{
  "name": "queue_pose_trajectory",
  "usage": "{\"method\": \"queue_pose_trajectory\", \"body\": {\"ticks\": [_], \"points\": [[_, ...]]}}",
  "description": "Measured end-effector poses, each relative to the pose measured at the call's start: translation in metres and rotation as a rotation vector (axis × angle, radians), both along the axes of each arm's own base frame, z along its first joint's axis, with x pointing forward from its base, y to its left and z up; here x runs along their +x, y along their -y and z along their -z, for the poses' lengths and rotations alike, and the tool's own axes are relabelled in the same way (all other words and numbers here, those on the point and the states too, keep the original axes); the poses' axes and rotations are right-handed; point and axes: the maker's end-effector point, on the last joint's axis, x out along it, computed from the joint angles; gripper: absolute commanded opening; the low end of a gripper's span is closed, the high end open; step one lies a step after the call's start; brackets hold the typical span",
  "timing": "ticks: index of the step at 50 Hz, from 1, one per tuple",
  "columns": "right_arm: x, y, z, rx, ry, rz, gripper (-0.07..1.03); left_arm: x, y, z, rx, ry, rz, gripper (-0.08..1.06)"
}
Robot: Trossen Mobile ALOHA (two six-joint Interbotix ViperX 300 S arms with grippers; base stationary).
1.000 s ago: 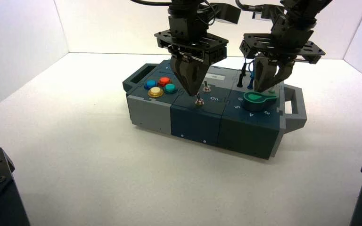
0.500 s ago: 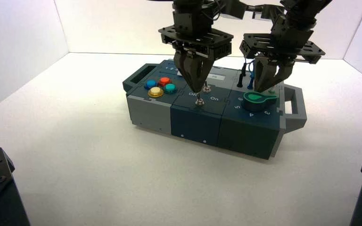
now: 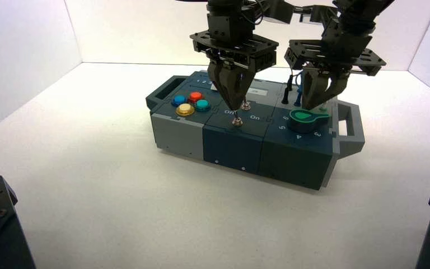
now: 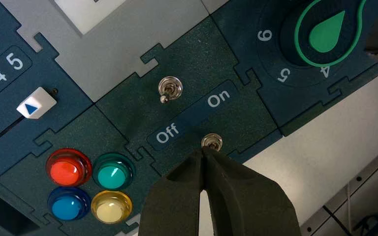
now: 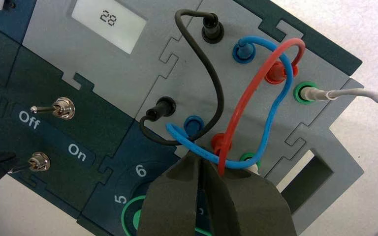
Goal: Flip the bottom switch on with the left gripper.
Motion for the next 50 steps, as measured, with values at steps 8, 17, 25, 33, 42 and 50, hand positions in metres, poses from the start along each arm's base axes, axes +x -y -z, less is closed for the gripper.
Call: {"method": "queue_pose_trajectory", "body": {"ticks": [8, 17, 25, 33, 42, 50], "points": [[0.0, 0.0, 0.0, 0.0, 0.0, -0.002, -0.02, -0.001, 0.001, 0.0, 0.0, 0.0, 0.003, -0.03], [0.0, 0.0, 0.0, 0.0, 0.0, -0.002, -0.02, -0.003, 0.002, 0.0, 0.001, 0.001, 0.01, -0.03], [0.0, 0.0, 0.0, 0.0, 0.0, 0.0, -0.02, -0.009, 0.005, 0.0, 0.001, -0.008, 0.021, -0.03], [0.0, -0.001, 0.0, 0.001, 0.001, -0.002, -0.02, -0.011, 0.007, 0.0, -0.003, -0.008, 0.034, -0.03], [0.0, -0.001, 0.0, 0.001, 0.001, 0.0, -0.02, -0.011, 0.008, 0.0, -0.008, -0.006, 0.031, -0.03], [0.001, -0.001, 0.0, 0.0, 0.0, 0.0, -0.02, -0.009, 0.009, 0.0, -0.02, 0.006, 0.029, -0.03]]}}
